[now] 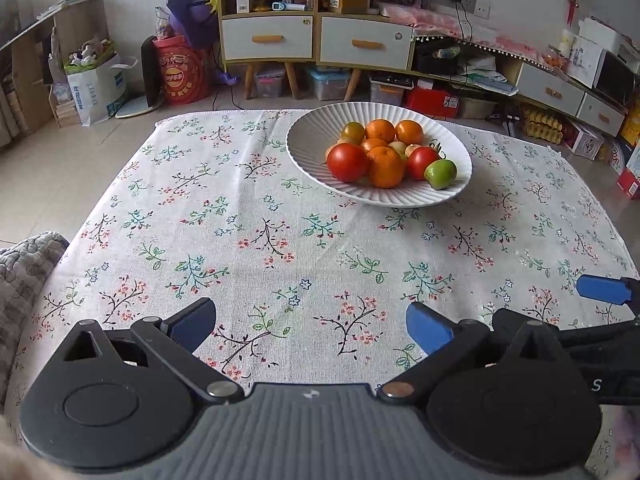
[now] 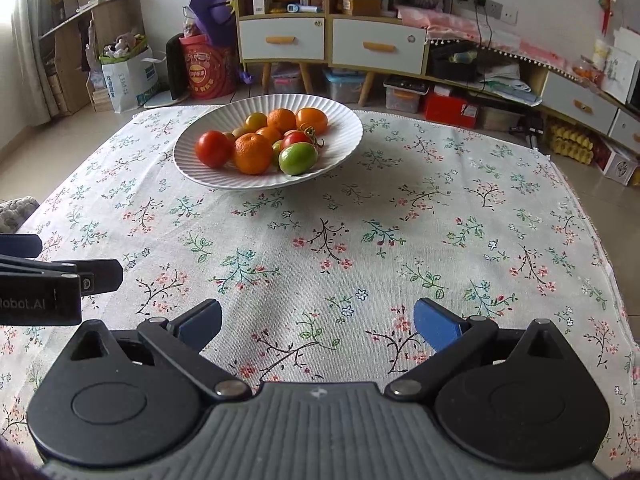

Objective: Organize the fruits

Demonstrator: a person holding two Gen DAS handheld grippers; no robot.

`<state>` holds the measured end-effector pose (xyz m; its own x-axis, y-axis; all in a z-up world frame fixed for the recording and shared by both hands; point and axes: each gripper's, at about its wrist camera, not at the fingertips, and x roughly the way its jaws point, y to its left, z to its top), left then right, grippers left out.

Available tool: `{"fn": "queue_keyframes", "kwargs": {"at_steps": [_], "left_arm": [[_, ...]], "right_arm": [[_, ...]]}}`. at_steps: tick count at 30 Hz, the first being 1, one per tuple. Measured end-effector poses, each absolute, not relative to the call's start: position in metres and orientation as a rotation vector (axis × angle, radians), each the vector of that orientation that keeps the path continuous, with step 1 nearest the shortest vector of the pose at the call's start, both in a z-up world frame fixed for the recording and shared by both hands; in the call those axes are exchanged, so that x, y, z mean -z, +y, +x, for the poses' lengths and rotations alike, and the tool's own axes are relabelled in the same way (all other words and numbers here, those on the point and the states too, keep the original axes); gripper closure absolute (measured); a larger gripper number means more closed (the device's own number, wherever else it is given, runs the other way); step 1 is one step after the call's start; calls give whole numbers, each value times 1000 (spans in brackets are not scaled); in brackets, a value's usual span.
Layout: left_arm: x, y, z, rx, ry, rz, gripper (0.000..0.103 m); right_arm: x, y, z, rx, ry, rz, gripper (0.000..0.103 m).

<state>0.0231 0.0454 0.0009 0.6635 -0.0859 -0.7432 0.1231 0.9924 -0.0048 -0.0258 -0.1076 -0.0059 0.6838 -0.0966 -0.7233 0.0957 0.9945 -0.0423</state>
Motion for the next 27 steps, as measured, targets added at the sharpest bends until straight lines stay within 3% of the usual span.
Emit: {"fn": "queue_keyframes", "kwargs": {"at_steps": [27], "left_arm": [[1,43,22,116,834,62,4]], "right_arm": [[8,-109,-24,121,822,12,1]]}}
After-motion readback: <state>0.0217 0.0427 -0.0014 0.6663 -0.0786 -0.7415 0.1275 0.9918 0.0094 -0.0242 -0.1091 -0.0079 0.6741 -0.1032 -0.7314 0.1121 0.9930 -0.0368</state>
